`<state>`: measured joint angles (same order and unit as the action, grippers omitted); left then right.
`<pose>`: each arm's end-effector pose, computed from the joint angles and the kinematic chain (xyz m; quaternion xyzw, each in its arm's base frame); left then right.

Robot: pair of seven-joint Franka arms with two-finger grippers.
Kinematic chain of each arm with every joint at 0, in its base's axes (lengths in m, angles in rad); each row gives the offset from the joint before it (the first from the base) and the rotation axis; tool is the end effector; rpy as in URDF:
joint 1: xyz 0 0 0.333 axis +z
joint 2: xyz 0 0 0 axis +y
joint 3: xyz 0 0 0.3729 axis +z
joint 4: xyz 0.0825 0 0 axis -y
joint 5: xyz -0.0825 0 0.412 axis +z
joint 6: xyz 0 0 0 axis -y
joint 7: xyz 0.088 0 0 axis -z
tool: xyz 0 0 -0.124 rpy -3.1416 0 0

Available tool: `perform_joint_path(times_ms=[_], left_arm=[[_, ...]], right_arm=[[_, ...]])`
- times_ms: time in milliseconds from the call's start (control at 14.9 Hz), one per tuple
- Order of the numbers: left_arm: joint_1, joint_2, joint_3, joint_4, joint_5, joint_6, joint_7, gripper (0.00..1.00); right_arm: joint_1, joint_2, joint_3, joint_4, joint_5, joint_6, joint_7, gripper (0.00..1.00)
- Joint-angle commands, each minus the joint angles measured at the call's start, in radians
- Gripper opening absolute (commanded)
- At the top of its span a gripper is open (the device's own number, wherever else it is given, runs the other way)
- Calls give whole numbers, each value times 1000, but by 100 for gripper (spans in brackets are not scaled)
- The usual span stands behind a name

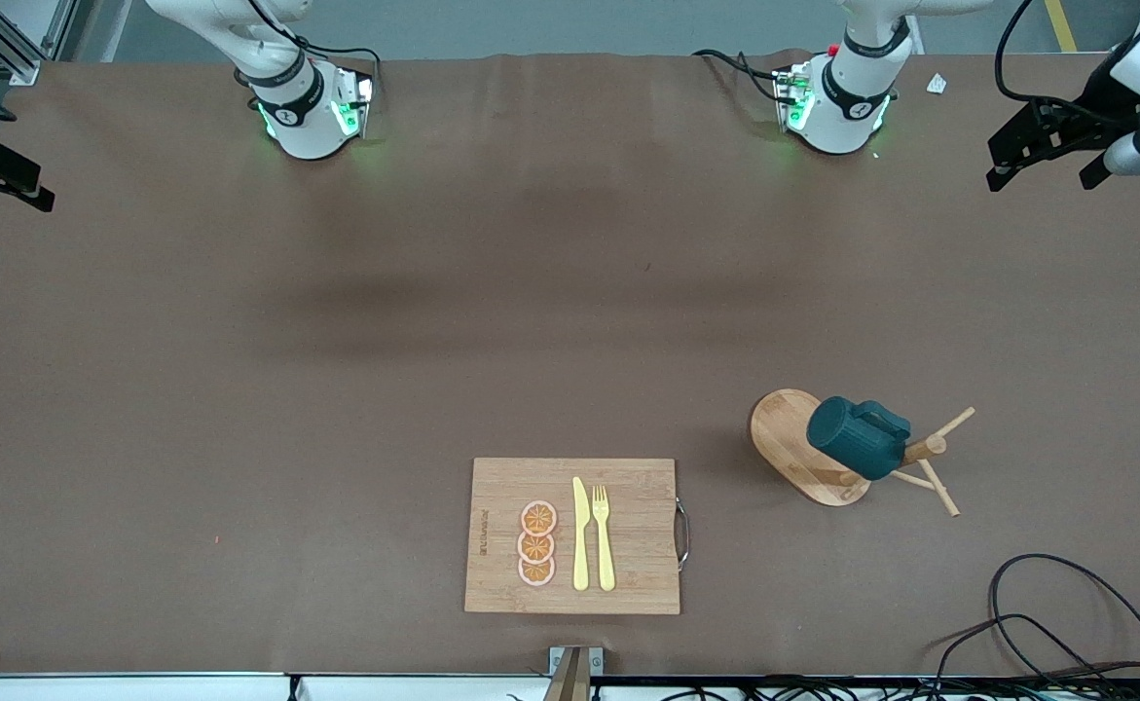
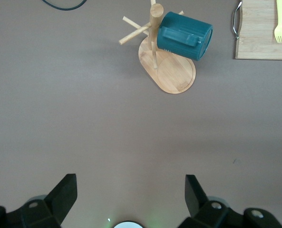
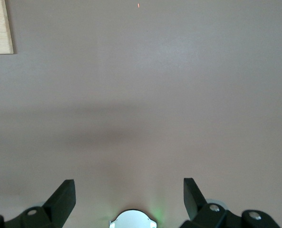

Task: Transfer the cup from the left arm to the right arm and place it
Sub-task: 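Move the left gripper toward the teal mug on the wooden stand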

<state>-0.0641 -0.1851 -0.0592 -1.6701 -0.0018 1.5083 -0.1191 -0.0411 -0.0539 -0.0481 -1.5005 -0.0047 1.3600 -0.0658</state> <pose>0.5025 -0.0661 0.7101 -0.9999 0.0017 -0.0120 0.0031 0.5356 -0.0495 0.7115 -0.9990 0.0120 0.0433 0.0023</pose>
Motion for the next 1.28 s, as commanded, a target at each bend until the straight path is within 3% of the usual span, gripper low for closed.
perform_joint_path(times_ms=[0,336,672,1209], left_arm=[[1,21,-1,32,-3,-23,15,100],[48,131,4,150,-13,-22,21,100],[56,237,4,158,-79,111,-54,100],[49,406,1,194,-168,236,-607,100]], right_arm=[[-26,-24,17,-20,14,8,-12,100],[-26,-24,16,-20,14,8,-12,100],[-26,-24,16,-21,14,7,-12,100],[-26,-24,16,-20,14,5,-12,100]])
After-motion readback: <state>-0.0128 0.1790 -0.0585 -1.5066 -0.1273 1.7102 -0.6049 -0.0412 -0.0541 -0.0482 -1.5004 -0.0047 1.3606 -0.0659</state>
